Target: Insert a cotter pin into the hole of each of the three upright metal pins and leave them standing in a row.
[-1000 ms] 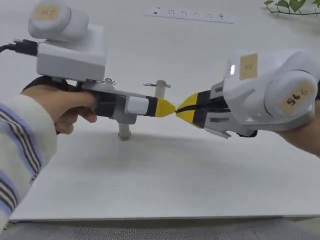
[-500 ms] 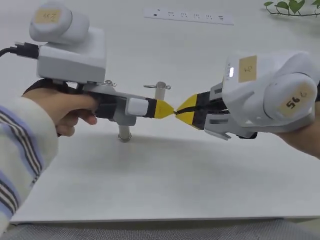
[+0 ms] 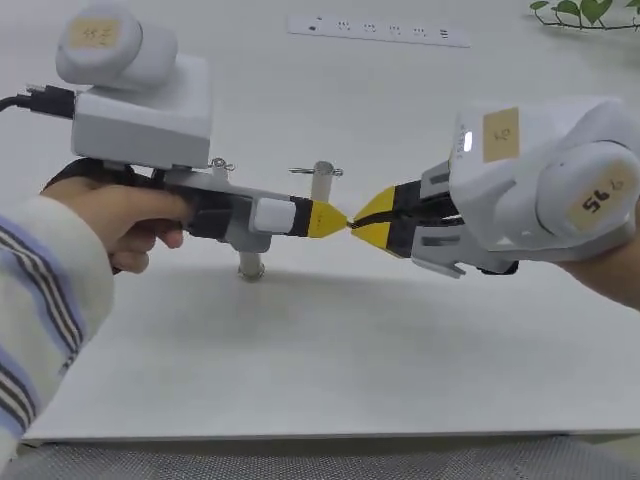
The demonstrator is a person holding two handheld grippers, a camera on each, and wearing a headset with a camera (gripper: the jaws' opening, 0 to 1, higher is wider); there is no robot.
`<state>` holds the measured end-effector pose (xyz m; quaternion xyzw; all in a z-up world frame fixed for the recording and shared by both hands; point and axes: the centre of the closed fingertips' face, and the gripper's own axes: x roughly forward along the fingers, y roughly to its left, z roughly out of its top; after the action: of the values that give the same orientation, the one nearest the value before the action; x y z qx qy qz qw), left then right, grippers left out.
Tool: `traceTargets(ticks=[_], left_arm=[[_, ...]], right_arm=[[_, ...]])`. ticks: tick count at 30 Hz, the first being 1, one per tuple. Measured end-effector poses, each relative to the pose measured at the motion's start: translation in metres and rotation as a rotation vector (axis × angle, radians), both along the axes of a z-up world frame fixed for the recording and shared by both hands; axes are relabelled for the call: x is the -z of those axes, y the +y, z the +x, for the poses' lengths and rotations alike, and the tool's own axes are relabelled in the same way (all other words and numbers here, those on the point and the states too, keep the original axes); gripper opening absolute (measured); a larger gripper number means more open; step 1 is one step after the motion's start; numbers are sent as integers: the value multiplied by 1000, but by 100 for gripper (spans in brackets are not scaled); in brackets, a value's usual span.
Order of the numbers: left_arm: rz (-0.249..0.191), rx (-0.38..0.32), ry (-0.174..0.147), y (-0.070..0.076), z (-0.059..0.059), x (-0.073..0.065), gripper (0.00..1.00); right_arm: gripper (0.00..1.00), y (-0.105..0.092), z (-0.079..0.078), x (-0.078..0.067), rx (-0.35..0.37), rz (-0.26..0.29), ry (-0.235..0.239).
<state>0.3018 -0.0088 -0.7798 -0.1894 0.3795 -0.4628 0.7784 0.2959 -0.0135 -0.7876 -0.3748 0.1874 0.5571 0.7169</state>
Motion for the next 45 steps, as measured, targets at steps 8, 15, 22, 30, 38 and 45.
traceTargets(ticks=[8, 15, 22, 30, 38, 45], left_arm=[[15, -1, -30, 6, -2, -2, 0], [21, 83, -135, 12, -11, -8, 0], [28, 204, -314, 11, -23, -17, 0], [15, 294, -427, 3, -37, -25, 1], [18, 322, -447, 14, -30, -19, 1], [30, 378, -515, 6, -40, -20, 1]], right_arm=[[18, -1, 5, -10, 5, 40, 5], [18, -4, -2, -8, 31, 119, 190], [18, 0, -12, -10, 48, 207, 337], [15, 5, -27, -4, -3, 194, 390], [10, 7, -33, -4, -27, 188, 412], [6, 6, -42, -4, -61, 174, 421]])
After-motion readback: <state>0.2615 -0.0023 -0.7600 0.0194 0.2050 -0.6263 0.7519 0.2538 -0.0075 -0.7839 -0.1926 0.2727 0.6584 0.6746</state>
